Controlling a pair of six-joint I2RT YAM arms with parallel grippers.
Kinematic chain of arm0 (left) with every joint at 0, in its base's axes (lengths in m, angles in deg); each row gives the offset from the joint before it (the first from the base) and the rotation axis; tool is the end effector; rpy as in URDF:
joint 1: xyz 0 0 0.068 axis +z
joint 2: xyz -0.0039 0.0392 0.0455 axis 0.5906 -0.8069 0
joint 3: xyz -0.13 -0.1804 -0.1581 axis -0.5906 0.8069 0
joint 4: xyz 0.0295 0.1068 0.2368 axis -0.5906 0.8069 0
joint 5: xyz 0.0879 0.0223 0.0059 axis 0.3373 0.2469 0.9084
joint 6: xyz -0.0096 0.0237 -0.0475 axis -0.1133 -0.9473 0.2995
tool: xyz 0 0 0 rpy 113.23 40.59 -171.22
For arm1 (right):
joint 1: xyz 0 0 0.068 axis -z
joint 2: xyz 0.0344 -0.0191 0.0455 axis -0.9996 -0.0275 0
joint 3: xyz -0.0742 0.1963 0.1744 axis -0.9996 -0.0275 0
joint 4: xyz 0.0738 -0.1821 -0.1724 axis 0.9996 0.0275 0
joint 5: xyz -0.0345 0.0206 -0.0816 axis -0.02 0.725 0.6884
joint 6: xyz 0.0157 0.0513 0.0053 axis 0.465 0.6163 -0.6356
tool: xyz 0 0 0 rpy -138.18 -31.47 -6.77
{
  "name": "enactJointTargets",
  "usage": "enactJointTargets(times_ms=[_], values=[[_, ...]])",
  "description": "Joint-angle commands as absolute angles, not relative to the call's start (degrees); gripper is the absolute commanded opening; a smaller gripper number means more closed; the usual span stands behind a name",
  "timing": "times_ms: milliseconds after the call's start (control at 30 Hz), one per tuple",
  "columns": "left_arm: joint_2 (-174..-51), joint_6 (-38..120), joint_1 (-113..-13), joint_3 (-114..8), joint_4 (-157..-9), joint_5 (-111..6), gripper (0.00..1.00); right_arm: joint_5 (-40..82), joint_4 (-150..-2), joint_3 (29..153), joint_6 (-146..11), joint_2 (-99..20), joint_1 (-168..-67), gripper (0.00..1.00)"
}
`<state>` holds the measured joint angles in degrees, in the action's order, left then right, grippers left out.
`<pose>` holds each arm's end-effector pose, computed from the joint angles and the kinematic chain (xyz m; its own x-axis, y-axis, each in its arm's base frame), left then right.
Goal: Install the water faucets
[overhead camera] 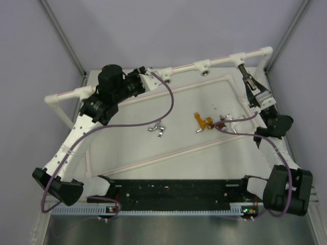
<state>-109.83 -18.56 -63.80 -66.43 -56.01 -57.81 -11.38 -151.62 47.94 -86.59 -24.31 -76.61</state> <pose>0.2398 -0.1348 0.4556 0.3593 0.6243 -0.6936 0.5770 0.4356 0.6909 0.2243 -0.0236 0.3373 0.7036 -0.3125 -0.6382 -0.1696 0.7983 -0.5779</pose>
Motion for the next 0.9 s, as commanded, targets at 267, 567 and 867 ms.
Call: enactJointTargets(times_ms=[267,567,867], values=[[-111.24,-15.70,-63.89,-67.53,-54.44,-59.08,0.00,-10.75,-168.64,52.03,-85.08,-22.39,-76.03,0.00],[-111.06,-15.70,-63.98,-67.62,-54.35,-59.35,0.00,-10.14,-167.76,51.33,-86.14,-23.79,-76.03,0.00],[-111.32,-15.53,-64.15,-67.97,-54.18,-59.70,0.00,-12.24,-168.90,51.24,-84.29,-25.46,-76.38,0.00]])
